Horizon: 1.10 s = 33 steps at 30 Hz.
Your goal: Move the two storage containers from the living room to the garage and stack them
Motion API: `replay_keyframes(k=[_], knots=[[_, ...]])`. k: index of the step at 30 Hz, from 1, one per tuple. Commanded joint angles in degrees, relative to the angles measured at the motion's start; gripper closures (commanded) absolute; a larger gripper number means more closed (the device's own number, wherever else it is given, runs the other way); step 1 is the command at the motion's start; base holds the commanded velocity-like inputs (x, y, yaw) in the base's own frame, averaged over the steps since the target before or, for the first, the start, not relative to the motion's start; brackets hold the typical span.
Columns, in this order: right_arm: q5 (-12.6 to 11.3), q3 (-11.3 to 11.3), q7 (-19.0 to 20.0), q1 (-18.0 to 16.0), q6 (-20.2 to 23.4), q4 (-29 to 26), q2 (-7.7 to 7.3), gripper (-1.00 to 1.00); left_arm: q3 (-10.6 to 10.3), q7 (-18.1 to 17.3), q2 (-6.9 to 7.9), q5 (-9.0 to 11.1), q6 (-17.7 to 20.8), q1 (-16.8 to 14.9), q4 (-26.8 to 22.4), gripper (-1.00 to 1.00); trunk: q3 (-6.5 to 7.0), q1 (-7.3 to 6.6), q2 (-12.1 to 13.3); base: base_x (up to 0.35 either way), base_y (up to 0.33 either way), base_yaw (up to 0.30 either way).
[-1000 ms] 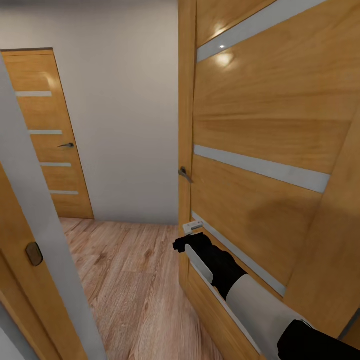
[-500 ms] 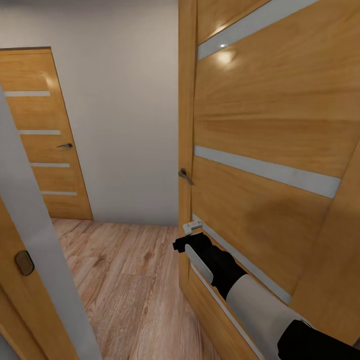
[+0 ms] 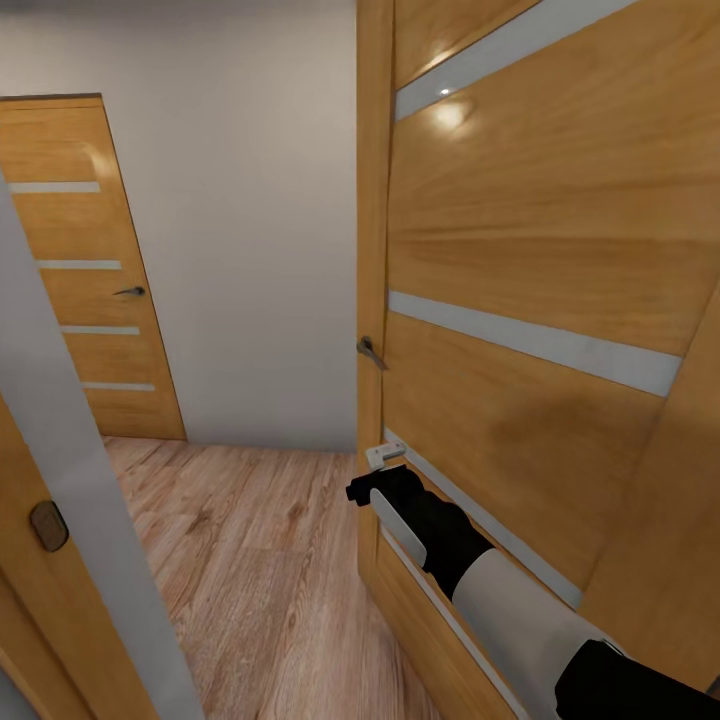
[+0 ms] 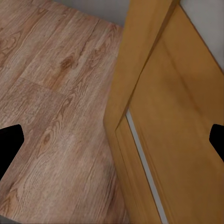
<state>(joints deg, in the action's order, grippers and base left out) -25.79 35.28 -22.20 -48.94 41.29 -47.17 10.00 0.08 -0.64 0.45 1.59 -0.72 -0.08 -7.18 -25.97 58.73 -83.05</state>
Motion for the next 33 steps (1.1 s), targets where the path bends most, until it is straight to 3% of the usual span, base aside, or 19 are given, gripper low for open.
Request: replay_keyframes(k=[1,18,25,33], knots=[[-0.58,0.13,-0.56,-0.08,0.10,-0.03,0.00,-1.00,0.00,-0.07,0.00,0.17,-0.07,-0.01,-0.02,-1.00,-0.06,0.00,-0.03,0.000,0.000,0.000],[0.13,0.30,-1.28,-0.10,0.24,0.06,0.00,-1.00,0.00,-0.07,-0.01,0.17,-0.07,-0.01,-0.02,-1.00,-0.06,0.00,-0.03,0.000,0.000,0.000],[4.29,1.75,-5.99,-0.15,1.83,0.03,0.00,-1.00,0.00,-0.07,-0.01,0.17,-0.07,-0.01,-0.23,-1.00,-0.06,0.00,-0.03,0.000,0.000,0.000],[4.83,2.38,-14.35,-1.31,11.03,-0.66,0.00,-1.00,0.06,0.01,-0.06,0.17,-0.01,-0.01,-1.85,-1.00,-0.06,0.00,-0.03,0.000,0.000,0.000]])
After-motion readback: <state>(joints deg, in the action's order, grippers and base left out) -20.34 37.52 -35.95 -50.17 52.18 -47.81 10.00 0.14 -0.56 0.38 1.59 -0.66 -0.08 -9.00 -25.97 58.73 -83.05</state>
